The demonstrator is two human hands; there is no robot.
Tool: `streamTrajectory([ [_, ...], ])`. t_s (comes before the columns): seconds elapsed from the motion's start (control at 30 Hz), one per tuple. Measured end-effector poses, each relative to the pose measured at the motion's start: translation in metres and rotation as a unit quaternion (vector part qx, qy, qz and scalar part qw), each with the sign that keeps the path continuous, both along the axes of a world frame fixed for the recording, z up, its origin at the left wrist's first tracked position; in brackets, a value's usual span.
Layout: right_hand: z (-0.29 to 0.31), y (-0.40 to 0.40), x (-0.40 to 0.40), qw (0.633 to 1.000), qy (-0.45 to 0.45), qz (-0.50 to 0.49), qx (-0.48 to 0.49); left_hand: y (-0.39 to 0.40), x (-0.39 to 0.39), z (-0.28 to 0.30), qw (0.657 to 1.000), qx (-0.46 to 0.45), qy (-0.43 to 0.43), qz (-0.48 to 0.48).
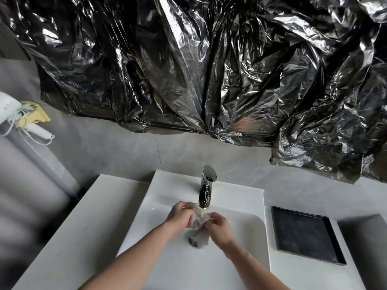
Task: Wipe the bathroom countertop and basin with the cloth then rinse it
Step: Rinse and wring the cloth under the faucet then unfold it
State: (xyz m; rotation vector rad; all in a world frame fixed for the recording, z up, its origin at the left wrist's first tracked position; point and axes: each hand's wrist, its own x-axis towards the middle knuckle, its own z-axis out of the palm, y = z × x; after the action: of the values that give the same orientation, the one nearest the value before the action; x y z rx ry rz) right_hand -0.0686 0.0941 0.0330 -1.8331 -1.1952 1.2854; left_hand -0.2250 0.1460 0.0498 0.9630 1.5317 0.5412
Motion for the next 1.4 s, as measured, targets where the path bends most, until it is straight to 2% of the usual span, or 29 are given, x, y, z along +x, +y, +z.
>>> streamTrajectory([
  [0.07, 0.008, 0.004, 0.001, 0.999, -0.004, -0.031, 0.021, -0.002, -0.016, -0.006, 0.982, 0.040, 0.179, -0.046],
  [0.1, 0.013, 0.005, 0.000, 0.999, 0.002, -0.039, 0.032, -0.006, -0.021, -0.004, 0.970, 0.063, 0.229, -0.061],
  [0.13, 0.017, 0.006, -0.001, 0.999, 0.003, -0.038, 0.038, -0.008, -0.022, -0.008, 0.963, 0.090, 0.243, -0.074],
  [0.2, 0.022, 0.010, -0.004, 0.999, 0.004, -0.014, 0.046, -0.013, -0.017, -0.008, 0.965, 0.132, 0.191, -0.119],
  [0.27, 0.023, 0.013, -0.006, 0.999, -0.003, 0.013, 0.044, -0.017, -0.005, -0.009, 0.969, 0.137, 0.124, -0.164],
  [0.3, 0.024, 0.014, -0.007, 0.999, -0.001, 0.027, 0.037, -0.018, -0.001, -0.010, 0.967, 0.143, 0.121, -0.174],
  [0.37, 0.023, 0.016, -0.005, 0.999, 0.009, 0.038, 0.026, -0.018, 0.004, -0.010, 0.965, 0.162, 0.135, -0.156],
  [0.5, 0.019, 0.004, 0.003, 0.998, 0.041, -0.007, 0.050, -0.012, 0.004, -0.011, 0.977, 0.154, 0.126, -0.081],
  [0.57, 0.009, -0.006, 0.007, 0.998, 0.058, 0.005, 0.035, -0.006, 0.000, -0.017, 0.989, 0.121, 0.070, -0.045],
  [0.63, -0.003, -0.014, 0.007, 0.999, 0.021, 0.042, 0.026, 0.001, -0.003, -0.032, 0.996, 0.081, 0.012, -0.024],
  [0.73, -0.004, -0.016, 0.003, 0.999, 0.036, 0.028, 0.024, -0.005, -0.003, -0.011, 0.999, 0.036, -0.035, -0.014],
  [0.8, -0.001, -0.013, 0.000, 0.999, 0.042, -0.001, 0.034, -0.009, -0.004, -0.007, 0.999, 0.021, -0.027, -0.021],
  [0.9, 0.004, -0.007, -0.003, 0.997, 0.048, -0.018, 0.050, -0.011, -0.013, -0.009, 0.998, 0.047, 0.037, -0.030],
  [1.07, 0.016, -0.004, -0.007, 0.994, 0.082, 0.029, 0.068, -0.021, -0.009, -0.003, 0.994, 0.003, -0.031, -0.107],
  [1.23, 0.006, -0.002, 0.002, 0.994, 0.091, -0.005, 0.062, -0.025, -0.005, -0.004, 0.996, 0.008, -0.070, -0.048],
  [1.3, 0.003, -0.006, 0.004, 0.991, 0.130, -0.029, 0.024, -0.024, -0.001, -0.001, 0.994, 0.000, -0.105, -0.016],
  [1.4, 0.009, -0.011, 0.001, 0.981, 0.192, 0.000, -0.008, -0.026, 0.003, 0.001, 0.993, -0.008, -0.118, -0.022],
])
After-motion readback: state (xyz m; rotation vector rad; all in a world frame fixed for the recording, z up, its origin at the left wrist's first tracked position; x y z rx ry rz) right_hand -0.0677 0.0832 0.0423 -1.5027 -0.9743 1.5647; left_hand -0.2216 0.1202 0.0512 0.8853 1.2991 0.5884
